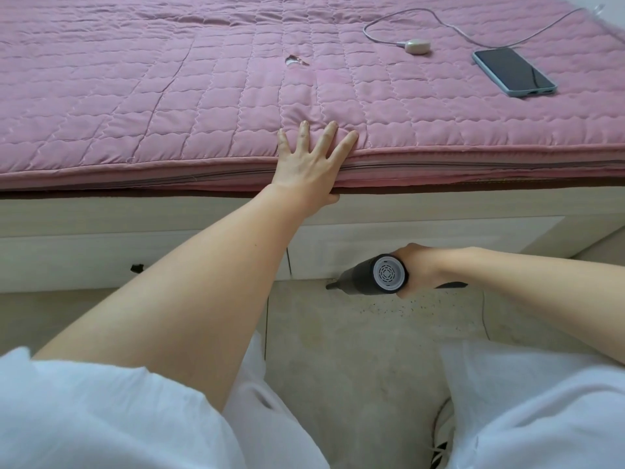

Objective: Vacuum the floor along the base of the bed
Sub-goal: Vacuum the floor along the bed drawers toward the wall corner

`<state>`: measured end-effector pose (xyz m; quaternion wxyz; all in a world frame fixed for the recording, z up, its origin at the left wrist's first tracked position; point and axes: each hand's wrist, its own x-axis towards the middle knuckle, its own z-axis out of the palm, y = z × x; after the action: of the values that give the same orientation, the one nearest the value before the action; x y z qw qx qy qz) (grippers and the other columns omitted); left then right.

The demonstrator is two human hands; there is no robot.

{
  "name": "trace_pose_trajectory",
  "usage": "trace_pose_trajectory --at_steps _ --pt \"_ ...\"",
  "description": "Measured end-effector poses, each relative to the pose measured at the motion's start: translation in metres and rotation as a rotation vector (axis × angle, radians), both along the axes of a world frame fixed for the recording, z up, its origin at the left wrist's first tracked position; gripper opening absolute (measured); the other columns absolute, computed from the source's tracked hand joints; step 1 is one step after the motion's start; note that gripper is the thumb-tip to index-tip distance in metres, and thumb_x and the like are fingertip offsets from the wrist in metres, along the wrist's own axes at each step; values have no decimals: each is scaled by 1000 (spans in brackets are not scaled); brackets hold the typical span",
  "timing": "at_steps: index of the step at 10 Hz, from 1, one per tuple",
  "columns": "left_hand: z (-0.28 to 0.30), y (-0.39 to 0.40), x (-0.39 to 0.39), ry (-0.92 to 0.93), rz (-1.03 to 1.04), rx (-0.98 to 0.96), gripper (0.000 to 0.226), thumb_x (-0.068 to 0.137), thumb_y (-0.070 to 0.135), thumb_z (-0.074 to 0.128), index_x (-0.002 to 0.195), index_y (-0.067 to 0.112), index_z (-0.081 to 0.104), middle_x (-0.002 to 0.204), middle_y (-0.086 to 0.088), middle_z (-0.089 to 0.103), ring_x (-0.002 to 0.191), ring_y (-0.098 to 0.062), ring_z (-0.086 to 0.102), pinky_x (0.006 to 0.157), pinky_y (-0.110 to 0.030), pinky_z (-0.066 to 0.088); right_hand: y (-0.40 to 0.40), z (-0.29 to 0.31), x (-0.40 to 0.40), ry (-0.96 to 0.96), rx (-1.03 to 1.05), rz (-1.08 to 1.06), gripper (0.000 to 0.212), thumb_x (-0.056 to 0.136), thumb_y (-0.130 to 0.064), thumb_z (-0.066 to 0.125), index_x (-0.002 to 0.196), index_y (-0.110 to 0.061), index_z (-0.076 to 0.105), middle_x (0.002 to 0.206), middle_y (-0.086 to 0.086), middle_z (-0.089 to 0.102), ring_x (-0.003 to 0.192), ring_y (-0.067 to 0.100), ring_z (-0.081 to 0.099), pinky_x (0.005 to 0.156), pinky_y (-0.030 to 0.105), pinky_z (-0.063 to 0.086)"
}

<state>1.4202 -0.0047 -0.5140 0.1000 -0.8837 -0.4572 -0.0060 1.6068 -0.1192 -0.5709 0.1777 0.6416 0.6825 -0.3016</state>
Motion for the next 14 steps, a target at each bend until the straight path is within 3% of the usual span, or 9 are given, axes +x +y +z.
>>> trace_pose_trajectory --at_steps 4,5,10,14 --pt "1 -1 -1 -6 -10 1 104 85 52 66 155 29 -8 164 -6 -3 147 -47 2 111 -71 11 3 -3 -8 -8 6 9 46 76 -21 72 119 -24 55 108 -2 64 94 17 60 78 25 50" --pt "1 -1 -1 -5 -8 1 104 85 52 66 155 30 -7 164 -6 -3 147 -46 2 112 -70 10 2 -3 -9 -20 -17 16 42 77 -21 72 116 -25 54 100 -6 60 89 14 57 73 23 45" --pt "1 0 -1 -23 -10 6 106 82 52 69 154 31 -5 163 -6 -1 147 -45 3 112 -70 11 -2 -6 15 -88 -49 -10 52 77 -26 74 125 -22 53 116 2 63 103 21 61 91 32 52" --pt "0 0 -1 -17 -10 17 105 82 52 69 155 30 -5 163 -6 0 147 -45 4 112 -69 12 -10 -6 29 -64 -52 -31 49 75 -24 75 120 -22 54 111 0 63 98 19 59 87 29 50"
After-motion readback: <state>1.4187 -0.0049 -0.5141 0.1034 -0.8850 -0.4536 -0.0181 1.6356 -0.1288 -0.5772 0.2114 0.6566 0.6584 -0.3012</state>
